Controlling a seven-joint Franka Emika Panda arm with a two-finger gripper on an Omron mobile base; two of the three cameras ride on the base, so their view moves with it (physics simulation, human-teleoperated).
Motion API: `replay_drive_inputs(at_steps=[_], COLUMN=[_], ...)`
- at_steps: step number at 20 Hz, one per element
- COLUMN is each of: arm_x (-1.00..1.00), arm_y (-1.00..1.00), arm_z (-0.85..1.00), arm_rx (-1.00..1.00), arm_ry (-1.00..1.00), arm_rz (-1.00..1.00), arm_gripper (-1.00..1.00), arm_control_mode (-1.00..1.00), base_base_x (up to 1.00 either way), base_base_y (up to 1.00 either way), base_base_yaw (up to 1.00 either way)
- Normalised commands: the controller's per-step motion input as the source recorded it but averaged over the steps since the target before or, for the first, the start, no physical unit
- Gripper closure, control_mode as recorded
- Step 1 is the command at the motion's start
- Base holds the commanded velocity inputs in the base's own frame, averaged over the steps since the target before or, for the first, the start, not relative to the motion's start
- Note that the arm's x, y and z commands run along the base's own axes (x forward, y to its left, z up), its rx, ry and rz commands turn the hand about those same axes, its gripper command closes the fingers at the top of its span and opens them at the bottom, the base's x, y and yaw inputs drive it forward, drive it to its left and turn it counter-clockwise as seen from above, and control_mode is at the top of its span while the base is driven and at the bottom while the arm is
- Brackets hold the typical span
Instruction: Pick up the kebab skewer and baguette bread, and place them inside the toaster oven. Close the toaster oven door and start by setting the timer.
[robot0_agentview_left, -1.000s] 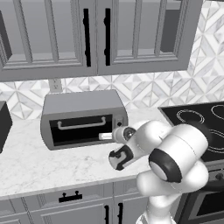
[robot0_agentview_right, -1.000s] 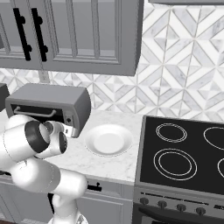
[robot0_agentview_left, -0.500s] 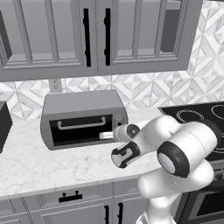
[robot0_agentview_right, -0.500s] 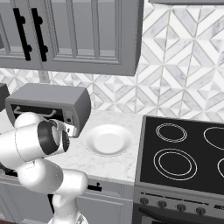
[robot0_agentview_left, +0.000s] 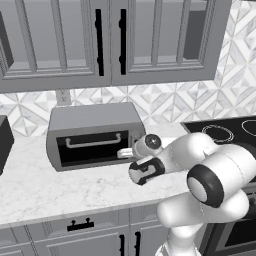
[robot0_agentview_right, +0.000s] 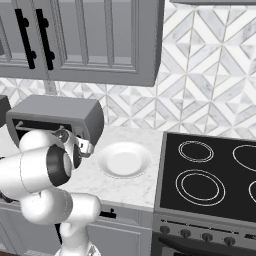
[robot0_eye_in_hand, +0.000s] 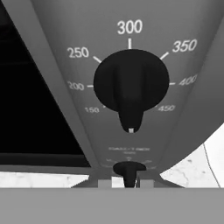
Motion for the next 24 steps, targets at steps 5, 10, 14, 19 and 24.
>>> replay_drive_inputs(at_steps=[5,10,14,19,24], arm_x=[0.0,0.0,0.0,0.0,0.0], arm_y=[0.0,-0.01,-0.14,-0.18,-0.16], arm_z=[-0.03,-0.03,-0.08,-0.06,0.0], arm_rx=[0.02,0.07,0.2,0.23,0.15], arm_ry=[-0.12,-0.1,-0.08,-0.04,0.0], arm_rz=[0.0,0.0,0.0,0.0,0.02], arm_gripper=[1.0,1.0,1.0,1.0,1.0], arm_control_mode=[-1.0,-1.0,-1.0,-1.0,-1.0], base_base_x=[0.0,0.0,0.0,0.0,0.0], base_base_y=[0.0,0.0,0.0,0.0,0.0], base_base_yaw=[0.0,0.0,0.0,0.0,0.0])
